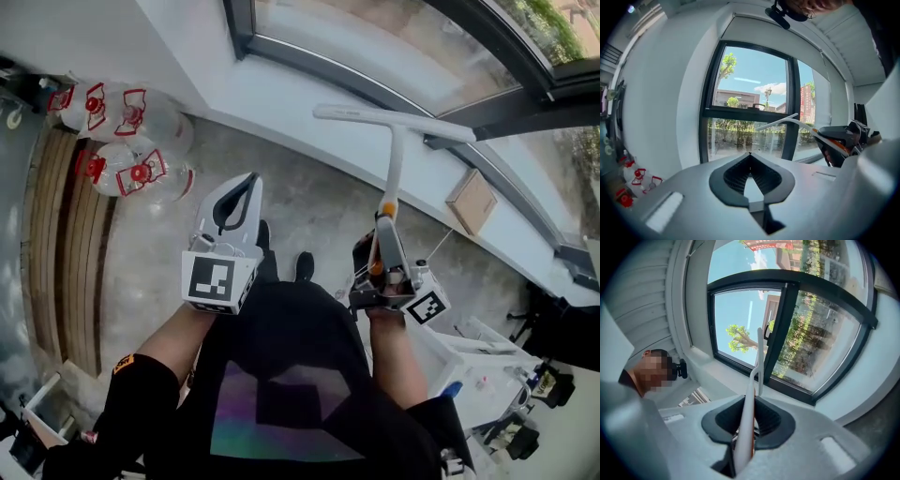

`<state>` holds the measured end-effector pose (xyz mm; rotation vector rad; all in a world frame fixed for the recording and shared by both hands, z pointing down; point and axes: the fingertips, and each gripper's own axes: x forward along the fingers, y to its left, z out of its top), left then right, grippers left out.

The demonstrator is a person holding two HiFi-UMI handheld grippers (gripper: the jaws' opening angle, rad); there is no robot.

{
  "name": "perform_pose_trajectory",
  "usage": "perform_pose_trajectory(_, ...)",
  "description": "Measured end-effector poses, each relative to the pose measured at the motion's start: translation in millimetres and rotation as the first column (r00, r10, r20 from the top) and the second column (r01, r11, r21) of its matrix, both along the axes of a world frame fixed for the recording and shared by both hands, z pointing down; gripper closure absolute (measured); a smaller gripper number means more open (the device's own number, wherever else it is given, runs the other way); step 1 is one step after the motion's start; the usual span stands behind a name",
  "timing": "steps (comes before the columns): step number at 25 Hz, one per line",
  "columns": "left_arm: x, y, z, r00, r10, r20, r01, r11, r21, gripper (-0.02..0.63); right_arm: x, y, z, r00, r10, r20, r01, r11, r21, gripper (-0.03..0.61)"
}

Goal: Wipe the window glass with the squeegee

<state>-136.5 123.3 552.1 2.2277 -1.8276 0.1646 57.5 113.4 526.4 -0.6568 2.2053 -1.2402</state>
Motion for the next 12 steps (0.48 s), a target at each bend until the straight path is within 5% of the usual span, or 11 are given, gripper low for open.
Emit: perform_pose_trajectory(12, 96.0, 91.3, 4.9, 0.988, -0.146, 0.042, 0.146, 0.989, -0.011, 0.595, 92.0, 86.3, 40.1, 0.991, -0.112, -0.07, 0.111, 0.994, -0.016, 0.529)
